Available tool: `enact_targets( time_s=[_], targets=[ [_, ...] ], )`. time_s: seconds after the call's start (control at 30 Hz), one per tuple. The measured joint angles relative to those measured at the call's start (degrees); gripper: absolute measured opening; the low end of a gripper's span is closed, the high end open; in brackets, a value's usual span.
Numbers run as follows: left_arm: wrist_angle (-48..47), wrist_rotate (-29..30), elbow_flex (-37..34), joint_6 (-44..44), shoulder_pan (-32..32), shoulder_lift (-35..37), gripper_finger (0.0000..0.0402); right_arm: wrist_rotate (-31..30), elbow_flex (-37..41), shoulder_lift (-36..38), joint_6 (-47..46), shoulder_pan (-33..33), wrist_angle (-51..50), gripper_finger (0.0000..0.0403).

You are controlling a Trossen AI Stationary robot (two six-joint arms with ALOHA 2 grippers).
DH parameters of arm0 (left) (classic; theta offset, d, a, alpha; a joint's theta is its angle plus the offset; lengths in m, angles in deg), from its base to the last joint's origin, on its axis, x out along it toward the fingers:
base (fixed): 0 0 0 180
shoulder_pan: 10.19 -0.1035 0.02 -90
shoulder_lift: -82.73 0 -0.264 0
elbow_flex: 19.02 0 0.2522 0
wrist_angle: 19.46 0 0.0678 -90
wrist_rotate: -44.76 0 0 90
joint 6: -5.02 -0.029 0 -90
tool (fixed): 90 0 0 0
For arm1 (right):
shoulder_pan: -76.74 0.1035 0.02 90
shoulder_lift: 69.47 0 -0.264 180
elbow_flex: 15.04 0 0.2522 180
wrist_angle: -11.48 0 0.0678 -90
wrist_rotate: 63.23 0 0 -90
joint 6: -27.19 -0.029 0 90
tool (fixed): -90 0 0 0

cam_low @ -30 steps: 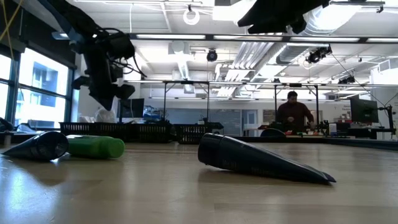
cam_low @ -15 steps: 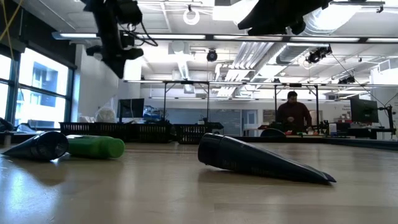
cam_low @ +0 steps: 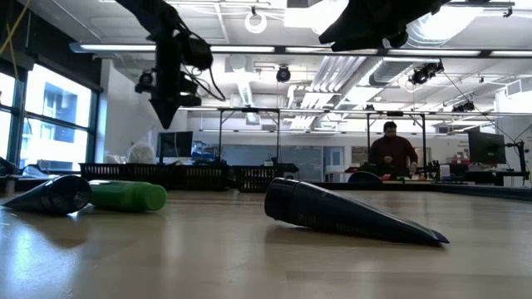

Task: Pick & Place Travel size toiletries
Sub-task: Put the shave cream into the right black bin

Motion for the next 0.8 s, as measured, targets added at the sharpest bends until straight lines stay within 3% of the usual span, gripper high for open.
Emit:
enact_targets(
  time_s=[0.2, 0.43, 0.6, 0.8],
  targets=[
    [-8.67, 0.42, 6.67, -1.57, -0.01, -8.69, 0.0000, 0.00, 0.00, 0.00, -0.11, 0.00, -0.07, 0.0256],
    [-11.39, 0.04, 10.39, -2.38, -1.62, -15.00, 0.0000, 0.00, 0.00, 0.00, -0.15, 0.00, -0.16, 0.0256],
    [-13.00, 4.93, 10.39, -0.87, -1.81, -16.45, 0.0000, 0.02, 0.00, 0.00, -0.15, 0.00, -0.16, 0.0256],
    [-12.78, 6.22, 10.39, 0.39, -1.85, -16.53, 0.0000, 0.00, 0.00, 0.00, -0.02, 0.00, -0.60, 0.0256]
  ],
)
